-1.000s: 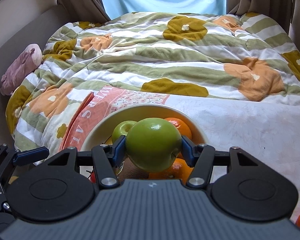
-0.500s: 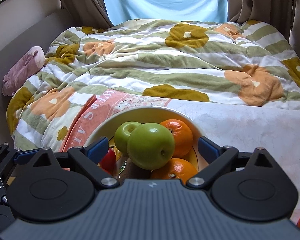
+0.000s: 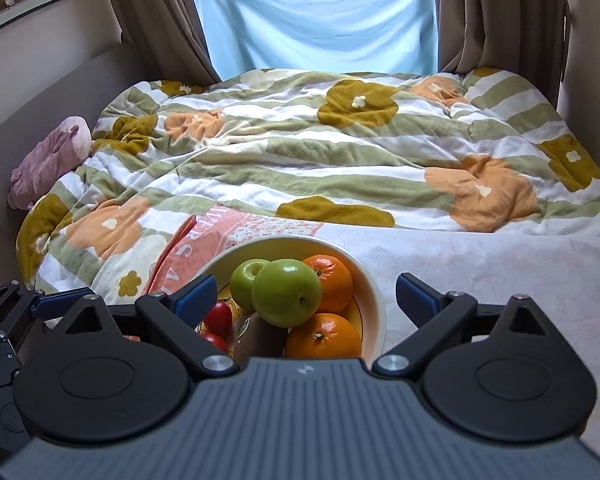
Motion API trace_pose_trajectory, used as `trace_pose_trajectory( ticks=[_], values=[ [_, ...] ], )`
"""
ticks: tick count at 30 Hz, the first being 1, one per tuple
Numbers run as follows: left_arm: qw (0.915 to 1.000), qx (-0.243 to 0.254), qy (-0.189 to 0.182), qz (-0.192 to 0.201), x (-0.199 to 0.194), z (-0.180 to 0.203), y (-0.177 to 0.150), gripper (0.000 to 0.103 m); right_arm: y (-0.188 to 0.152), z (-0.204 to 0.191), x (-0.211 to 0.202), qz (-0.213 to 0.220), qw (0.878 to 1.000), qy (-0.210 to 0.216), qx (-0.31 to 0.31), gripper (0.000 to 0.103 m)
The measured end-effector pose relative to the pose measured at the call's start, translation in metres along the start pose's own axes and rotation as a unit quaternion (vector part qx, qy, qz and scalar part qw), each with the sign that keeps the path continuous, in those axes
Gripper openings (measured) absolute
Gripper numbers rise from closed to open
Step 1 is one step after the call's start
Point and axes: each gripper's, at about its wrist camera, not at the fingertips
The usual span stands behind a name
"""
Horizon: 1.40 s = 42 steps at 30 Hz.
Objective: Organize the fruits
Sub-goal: 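Withdraw both tools toward the last orange and kiwi, then grasp the small orange with the left tool while the right tool grasps the kiwi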
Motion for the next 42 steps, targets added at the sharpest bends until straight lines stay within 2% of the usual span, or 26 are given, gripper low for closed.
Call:
trace_pose_trajectory(
  ticks=[6, 11, 13, 19, 21, 25, 31, 36, 40, 42],
  values=[
    [0.9986, 0.001, 0.037, 0.039, -0.038, 0.025, 0.015, 0.102, -0.002, 0.028, -0.052, 0.031, 0.999, 0.009, 0.006, 0.103],
    [0.9971, 0.01, 0.037, 0.065, -0.064, 0.063, 0.024, 0.103, -0.011, 0.065, -0.097, 0.056, 0.998, -0.017, -0.001, 0.103],
    [0.997, 0.018, 0.028, 0.07, -0.067, 0.083, 0.028, 0.103, -0.016, 0.083, -0.111, 0.057, 0.998, -0.029, 0.005, 0.103],
    [0.9965, 0.028, -0.03, 0.073, -0.069, 0.146, 0.03, 0.103, -0.04, 0.143, -0.148, 0.049, 0.995, -0.086, -0.003, 0.103],
    [0.9959, 0.041, -0.044, 0.067, -0.065, 0.169, 0.028, 0.103, -0.05, 0.163, -0.158, 0.048, 0.994, -0.103, 0.0, 0.103],
    [0.9939, 0.062, -0.072, 0.057, -0.055, 0.208, 0.022, 0.103, -0.074, 0.211, -0.172, 0.039, 0.991, -0.12, 0.053, 0.103],
    [0.988, 0.09, -0.117, 0.044, -0.029, 0.259, 0.01, 0.102, -0.109, 0.261, -0.175, 0.019, 0.984, -0.145, 0.098, 0.103],
    [0.9834, 0.121, -0.134, 0.021, 0.006, 0.293, 0.002, 0.093, -0.136, 0.291, -0.155, -0.01, 0.98, -0.144, 0.136, 0.103],
    [0.9819, 0.131, -0.136, 0.004, 0.034, 0.303, -0.003, 0.087, -0.145, 0.306, -0.141, -0.012, 0.978, -0.135, 0.16, 0.103],
    [0.9812, 0.134, -0.139, -0.002, 0.046, 0.307, -0.006, 0.081, -0.146, 0.31, -0.134, -0.01, 0.978, -0.135, 0.162, 0.103]
  ],
)
Point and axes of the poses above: each gripper's, at about its wrist camera, not at the fingertips, and x roughly the way its jaws point, z to its right, y to its top, and after that the axes turned 3 degrees about x, right-handed
